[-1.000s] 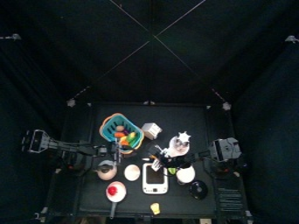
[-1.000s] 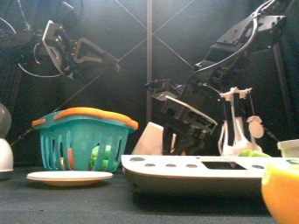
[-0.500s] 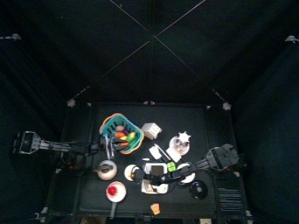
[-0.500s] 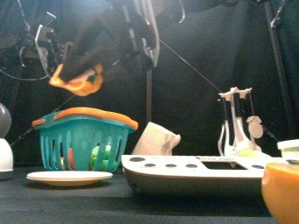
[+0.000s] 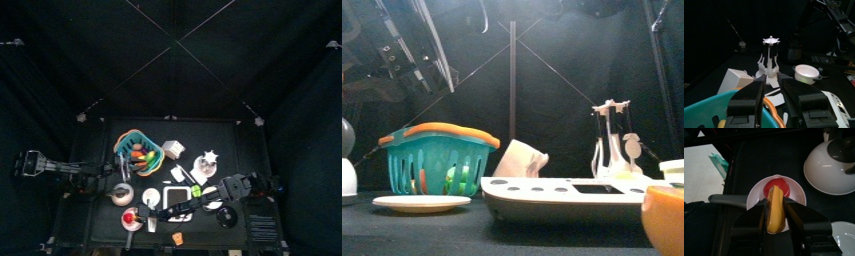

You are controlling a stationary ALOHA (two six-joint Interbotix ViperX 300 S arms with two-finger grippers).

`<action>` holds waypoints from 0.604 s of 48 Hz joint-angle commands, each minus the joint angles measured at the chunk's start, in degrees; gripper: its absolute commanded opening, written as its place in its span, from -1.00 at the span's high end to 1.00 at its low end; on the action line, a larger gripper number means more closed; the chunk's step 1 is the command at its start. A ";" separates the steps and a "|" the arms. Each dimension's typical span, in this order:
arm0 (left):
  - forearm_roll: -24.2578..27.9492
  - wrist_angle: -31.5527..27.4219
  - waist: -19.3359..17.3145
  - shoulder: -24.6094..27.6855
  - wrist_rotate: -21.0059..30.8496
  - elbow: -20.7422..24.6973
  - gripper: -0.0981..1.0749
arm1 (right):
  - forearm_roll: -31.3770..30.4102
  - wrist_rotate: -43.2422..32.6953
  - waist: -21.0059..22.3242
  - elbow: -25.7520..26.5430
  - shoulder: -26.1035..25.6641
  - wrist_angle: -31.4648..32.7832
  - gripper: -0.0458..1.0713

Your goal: Pick up and place squash half into pan

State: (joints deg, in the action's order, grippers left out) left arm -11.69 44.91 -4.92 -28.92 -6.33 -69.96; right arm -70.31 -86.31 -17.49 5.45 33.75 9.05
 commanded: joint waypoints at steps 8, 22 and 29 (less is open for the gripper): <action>0.00 0.53 0.00 0.00 -0.09 0.53 -0.33 | 0.70 0.00 0.44 2.02 -1.05 -0.26 -0.42; 0.00 0.44 0.00 0.00 -0.09 0.53 -0.33 | 0.70 0.00 0.44 1.67 -1.67 0.00 -0.55; 0.00 0.53 0.18 0.00 0.09 0.53 -0.33 | 0.70 0.00 0.44 1.32 -2.29 0.18 -0.55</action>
State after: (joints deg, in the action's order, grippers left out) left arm -11.69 44.91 -4.83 -28.92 -6.33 -70.05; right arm -69.61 -86.31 -17.40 6.15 34.19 9.14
